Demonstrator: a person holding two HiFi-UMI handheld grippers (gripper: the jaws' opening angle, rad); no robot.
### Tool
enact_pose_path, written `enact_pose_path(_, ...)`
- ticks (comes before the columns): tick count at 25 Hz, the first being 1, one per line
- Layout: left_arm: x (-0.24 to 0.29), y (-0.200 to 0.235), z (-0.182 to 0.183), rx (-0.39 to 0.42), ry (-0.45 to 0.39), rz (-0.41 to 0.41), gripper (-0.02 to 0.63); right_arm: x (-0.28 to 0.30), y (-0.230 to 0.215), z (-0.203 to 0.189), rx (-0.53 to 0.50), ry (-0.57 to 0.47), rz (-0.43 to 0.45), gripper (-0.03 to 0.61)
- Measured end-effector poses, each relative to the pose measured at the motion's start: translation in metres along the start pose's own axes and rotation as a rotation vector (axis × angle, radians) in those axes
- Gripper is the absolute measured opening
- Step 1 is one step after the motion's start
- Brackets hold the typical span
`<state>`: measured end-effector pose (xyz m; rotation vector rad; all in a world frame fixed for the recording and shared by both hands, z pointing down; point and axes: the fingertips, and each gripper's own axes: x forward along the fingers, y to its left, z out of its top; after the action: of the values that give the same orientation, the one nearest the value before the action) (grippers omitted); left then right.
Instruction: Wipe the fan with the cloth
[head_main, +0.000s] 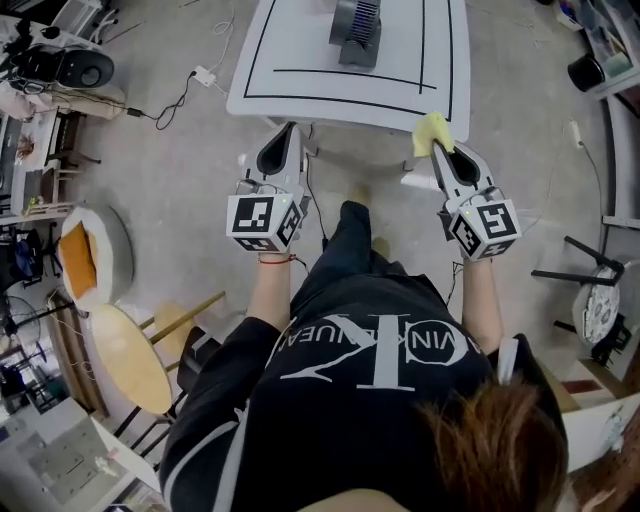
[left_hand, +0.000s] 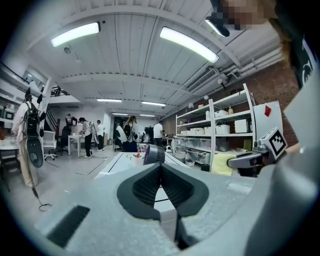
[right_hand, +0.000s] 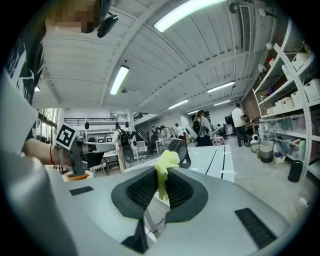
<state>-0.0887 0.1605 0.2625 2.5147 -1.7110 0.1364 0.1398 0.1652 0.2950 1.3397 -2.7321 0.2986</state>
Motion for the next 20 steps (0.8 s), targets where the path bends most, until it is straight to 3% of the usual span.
enact_pose_path(4, 0.04, 0.0, 0.002, 0.006, 0.004, -0.033, 0.012, 0.021, -0.02, 0.003, 0.0, 0.016, -0.008, 0.035)
enact_pose_path(6, 0.059, 0.001, 0.003, 0.001, 0.009, -0.053, 0.049, 0.032, -0.03, 0.005, 0.0, 0.024, -0.014, 0.035)
enact_pose_path(14, 0.133, 0.021, -0.008, -0.022, 0.07, -0.127, 0.084, 0.083, -0.058, 0.005, 0.027, 0.059, -0.05, 0.035)
enact_pose_path(20, 0.179, 0.021, -0.017, -0.047, 0.113, -0.201, 0.155, 0.109, -0.074, 0.004, 0.044, 0.086, -0.084, 0.035)
